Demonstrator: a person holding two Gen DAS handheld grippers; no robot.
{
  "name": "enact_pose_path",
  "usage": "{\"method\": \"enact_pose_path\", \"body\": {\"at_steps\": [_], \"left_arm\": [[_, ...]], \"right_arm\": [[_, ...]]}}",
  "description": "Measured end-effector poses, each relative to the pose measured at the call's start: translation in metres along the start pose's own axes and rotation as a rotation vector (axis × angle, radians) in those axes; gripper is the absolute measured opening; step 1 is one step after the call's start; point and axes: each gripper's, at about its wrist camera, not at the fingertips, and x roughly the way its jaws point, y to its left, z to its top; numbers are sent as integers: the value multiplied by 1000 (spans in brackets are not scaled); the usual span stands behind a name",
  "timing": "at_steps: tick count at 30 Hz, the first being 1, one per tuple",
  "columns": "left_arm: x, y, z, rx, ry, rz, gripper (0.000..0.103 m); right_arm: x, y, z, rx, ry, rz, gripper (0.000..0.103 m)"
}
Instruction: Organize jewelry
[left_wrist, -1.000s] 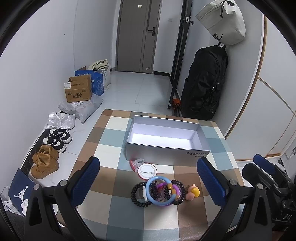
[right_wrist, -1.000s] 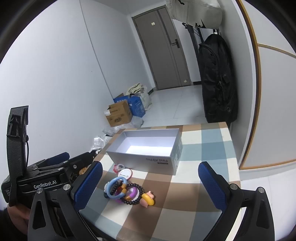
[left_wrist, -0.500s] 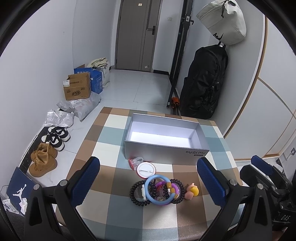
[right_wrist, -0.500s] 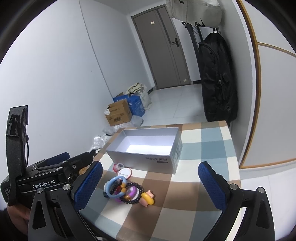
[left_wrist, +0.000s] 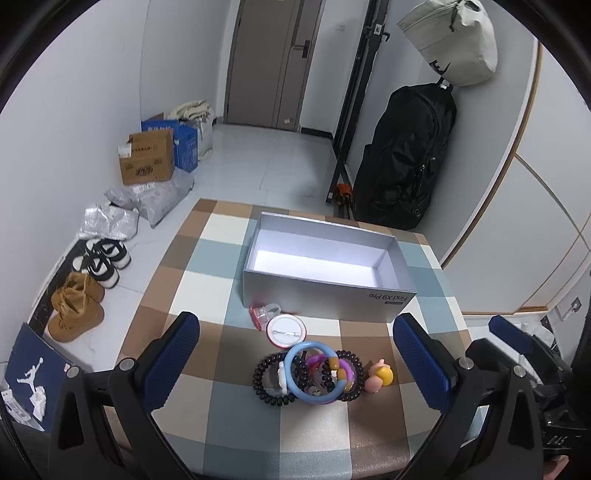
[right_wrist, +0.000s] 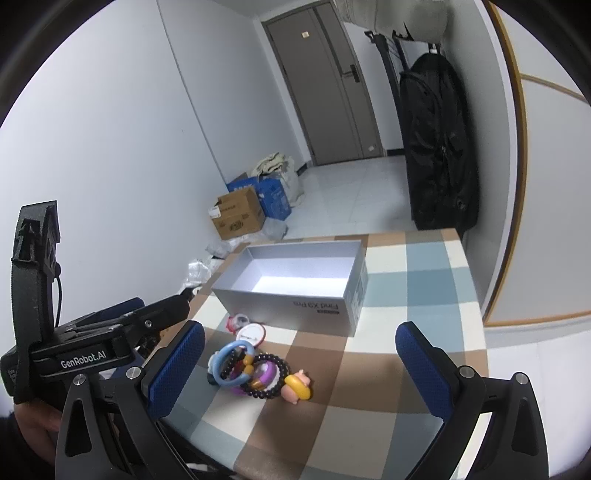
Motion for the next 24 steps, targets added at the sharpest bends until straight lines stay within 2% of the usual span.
{"method": "enact_pose_path", "body": {"at_steps": [9,18,24], "left_arm": [[18,34,6,-102,91,-42,102],[31,53,4,-160,163,-54,102],[37,60,4,-173,195,-48,102]], "right_arm": [[27,-3,-12,14,149,58,101],[57,1,-31,-15,304,83,81],[70,2,-38,-27,357,88,65]]}}
